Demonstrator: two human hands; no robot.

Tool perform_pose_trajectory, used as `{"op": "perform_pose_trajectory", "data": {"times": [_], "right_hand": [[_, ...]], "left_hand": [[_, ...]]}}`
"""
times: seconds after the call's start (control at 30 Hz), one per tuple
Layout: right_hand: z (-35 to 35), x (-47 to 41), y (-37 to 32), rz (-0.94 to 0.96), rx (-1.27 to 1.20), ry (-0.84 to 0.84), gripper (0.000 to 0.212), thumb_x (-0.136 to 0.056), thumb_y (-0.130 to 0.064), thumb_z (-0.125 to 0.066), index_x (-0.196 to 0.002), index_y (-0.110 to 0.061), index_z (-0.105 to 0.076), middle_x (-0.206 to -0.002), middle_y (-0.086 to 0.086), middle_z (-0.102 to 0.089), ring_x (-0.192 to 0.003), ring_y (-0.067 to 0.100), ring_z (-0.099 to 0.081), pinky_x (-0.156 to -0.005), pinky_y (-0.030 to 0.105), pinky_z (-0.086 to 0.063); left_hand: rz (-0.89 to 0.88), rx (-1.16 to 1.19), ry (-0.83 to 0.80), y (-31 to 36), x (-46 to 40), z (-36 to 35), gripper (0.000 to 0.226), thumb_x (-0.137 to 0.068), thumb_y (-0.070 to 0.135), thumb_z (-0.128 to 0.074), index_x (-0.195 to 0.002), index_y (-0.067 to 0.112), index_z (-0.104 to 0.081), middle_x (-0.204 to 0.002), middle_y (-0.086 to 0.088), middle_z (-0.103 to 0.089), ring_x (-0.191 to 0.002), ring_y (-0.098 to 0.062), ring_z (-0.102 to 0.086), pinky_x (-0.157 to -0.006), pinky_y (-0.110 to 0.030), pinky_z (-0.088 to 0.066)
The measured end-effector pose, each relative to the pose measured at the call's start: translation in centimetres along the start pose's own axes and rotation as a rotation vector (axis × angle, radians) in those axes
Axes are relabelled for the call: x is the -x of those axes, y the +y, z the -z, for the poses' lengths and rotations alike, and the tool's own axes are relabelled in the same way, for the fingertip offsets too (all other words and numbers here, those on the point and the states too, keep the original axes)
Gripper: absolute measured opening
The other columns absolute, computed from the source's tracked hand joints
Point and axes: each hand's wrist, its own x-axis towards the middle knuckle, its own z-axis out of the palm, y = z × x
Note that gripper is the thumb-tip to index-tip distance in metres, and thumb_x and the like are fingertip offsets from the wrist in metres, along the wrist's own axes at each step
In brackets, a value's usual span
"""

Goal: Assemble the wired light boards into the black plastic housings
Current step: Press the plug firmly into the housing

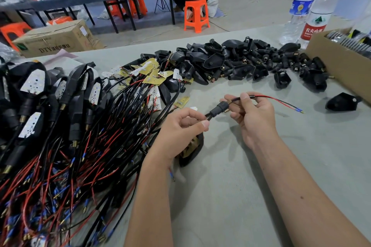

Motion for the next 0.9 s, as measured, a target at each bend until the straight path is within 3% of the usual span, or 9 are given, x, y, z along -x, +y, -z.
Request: {"op": "perform_pose_trajectory", "data": {"times": [0.1,0.27,0.43,0.57,0.67,0.8,0.9], "right_hand": [[0.10,0.04,-0.01,0.013,0.011,0.035,0.004,-0.112,-0.014,-0.038,-0.112,-0.011,-0.042,-0.093,0.017,-0.079,-0.084,0.032,-0.079,-0.043,0.020,-0.048],[0.09,0.24,-0.16,0.028,0.084,-0.030,0.006,-0.111,-0.015,-0.044,-0.104,-0.016,-0.045,-0.095,0.012,-0.080,-0.084,0.031,-0.079,-0.044,0.022,-0.050],[-0.06,0.42,-0.30,-0.040,0.032,-0.137,0.006,-0.104,-0.009,-0.059,-0.109,-0.006,-0.056,-0.101,0.018,-0.078,-0.091,0.027,-0.078,-0.054,0.019,-0.054],[-0.29,0.51,0.03,-0.073,0.065,-0.199,0.007,-0.100,-0.007,-0.063,-0.097,-0.006,-0.069,-0.098,0.012,-0.079,-0.081,0.014,-0.073,-0.062,0.021,-0.057],[-0.38,0.55,0.10,-0.061,0.113,-0.193,0.009,-0.097,-0.008,-0.068,-0.091,-0.009,-0.076,-0.089,0.006,-0.077,-0.078,0.012,-0.070,-0.060,0.023,-0.055],[-0.35,0.54,-0.02,0.005,0.179,-0.175,0.007,-0.098,-0.009,-0.067,-0.098,-0.007,-0.074,-0.086,0.005,-0.078,-0.075,0.014,-0.073,-0.056,0.022,-0.054],[-0.37,0.50,0.11,0.030,0.189,-0.141,0.005,-0.100,-0.010,-0.064,-0.101,-0.008,-0.069,-0.085,0.009,-0.079,-0.073,0.020,-0.076,-0.053,0.022,-0.054]], "left_hand": [[-0.008,-0.048,-0.045,-0.10,0.00,-0.02,0.010,-0.086,0.024,-0.079,-0.093,0.019,-0.074,-0.088,-0.002,-0.080,-0.083,-0.013,-0.071,-0.080,-0.023,-0.053],[-0.060,-0.053,0.029,0.04,-0.08,-0.24,0.008,-0.092,0.015,-0.074,-0.085,0.015,-0.074,-0.082,-0.004,-0.078,-0.072,-0.011,-0.065,-0.075,-0.023,-0.050],[-0.086,0.026,0.086,0.12,-0.16,-0.36,0.010,-0.093,0.010,-0.072,-0.084,0.015,-0.071,-0.086,-0.024,-0.067,-0.071,-0.036,-0.073,-0.070,-0.034,-0.058],[-0.090,0.037,0.112,0.08,-0.26,-0.38,0.010,-0.094,0.009,-0.070,-0.085,0.014,-0.070,-0.080,-0.011,-0.062,-0.063,-0.030,-0.073,-0.061,-0.031,-0.056],[-0.087,0.053,0.140,0.08,-0.37,-0.28,0.009,-0.094,0.007,-0.069,-0.086,0.010,-0.070,-0.076,-0.011,-0.062,-0.059,-0.026,-0.068,-0.057,-0.035,-0.055],[-0.071,0.073,0.148,0.15,-0.29,-0.13,0.007,-0.095,0.009,-0.069,-0.088,0.006,-0.069,-0.080,-0.021,-0.067,-0.057,-0.023,-0.068,-0.058,-0.035,-0.057],[-0.061,0.050,0.145,0.05,-0.30,-0.14,0.010,-0.095,0.015,-0.071,-0.092,0.006,-0.069,-0.081,-0.008,-0.074,-0.059,-0.023,-0.070,-0.062,-0.033,-0.059]]}}
